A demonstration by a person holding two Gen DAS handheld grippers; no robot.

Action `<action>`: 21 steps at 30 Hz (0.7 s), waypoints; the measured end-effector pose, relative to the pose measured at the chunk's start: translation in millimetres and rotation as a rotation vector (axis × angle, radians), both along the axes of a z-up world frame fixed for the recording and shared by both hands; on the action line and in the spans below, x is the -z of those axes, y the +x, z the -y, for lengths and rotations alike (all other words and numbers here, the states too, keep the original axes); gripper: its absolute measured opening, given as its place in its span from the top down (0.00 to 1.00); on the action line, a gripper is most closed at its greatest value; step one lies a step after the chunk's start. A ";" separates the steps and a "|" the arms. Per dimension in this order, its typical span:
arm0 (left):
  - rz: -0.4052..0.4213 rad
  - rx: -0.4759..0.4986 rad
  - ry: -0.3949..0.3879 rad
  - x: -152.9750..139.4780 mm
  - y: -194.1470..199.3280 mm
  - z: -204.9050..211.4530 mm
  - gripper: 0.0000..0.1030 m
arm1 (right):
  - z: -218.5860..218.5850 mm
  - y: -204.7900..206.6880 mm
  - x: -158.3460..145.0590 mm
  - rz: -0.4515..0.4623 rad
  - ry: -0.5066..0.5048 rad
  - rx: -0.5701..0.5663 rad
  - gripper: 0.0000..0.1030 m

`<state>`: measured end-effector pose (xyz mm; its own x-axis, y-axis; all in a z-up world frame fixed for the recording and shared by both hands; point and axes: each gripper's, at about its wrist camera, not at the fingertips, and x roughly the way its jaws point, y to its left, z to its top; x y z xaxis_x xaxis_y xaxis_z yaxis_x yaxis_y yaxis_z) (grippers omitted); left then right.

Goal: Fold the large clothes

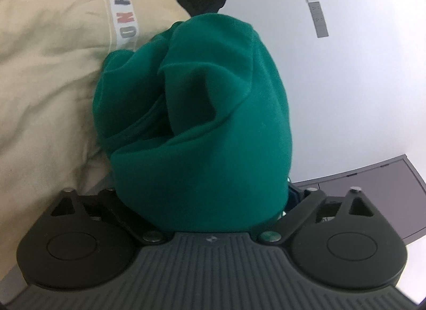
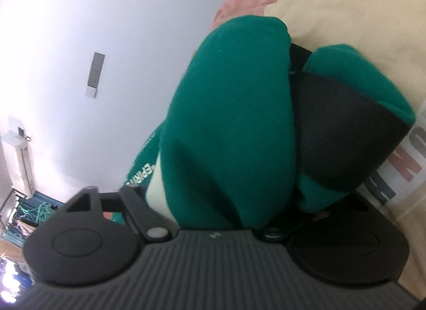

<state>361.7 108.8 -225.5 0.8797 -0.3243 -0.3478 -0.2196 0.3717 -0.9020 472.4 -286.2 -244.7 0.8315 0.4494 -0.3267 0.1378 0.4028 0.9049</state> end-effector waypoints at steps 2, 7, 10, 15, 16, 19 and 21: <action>0.010 -0.005 0.009 -1.2 -4.1 1.9 0.17 | 1.2 -1.7 -4.2 0.024 -0.002 -0.009 0.36; 0.033 -0.003 0.004 -6.6 -19.9 2.5 0.39 | 1.4 -7.3 -24.3 0.098 -0.038 -0.042 0.52; 0.053 0.015 0.000 -12.4 -28.4 1.7 0.46 | 1.4 -14.5 -40.8 0.152 -0.073 -0.064 0.55; 0.083 0.050 -0.035 -23.1 -45.6 10.4 0.47 | 10.7 -33.7 -70.7 0.225 -0.093 -0.083 0.55; 0.085 0.062 -0.028 -27.8 -48.6 15.1 0.47 | 15.1 -35.1 -76.0 0.234 -0.091 -0.082 0.55; 0.091 0.104 -0.015 -44.4 -53.7 35.9 0.47 | 34.6 -45.7 -95.2 0.267 -0.099 -0.072 0.55; 0.098 0.133 -0.010 -57.0 -54.7 52.5 0.47 | 52.5 -53.7 -108.5 0.290 -0.093 -0.058 0.55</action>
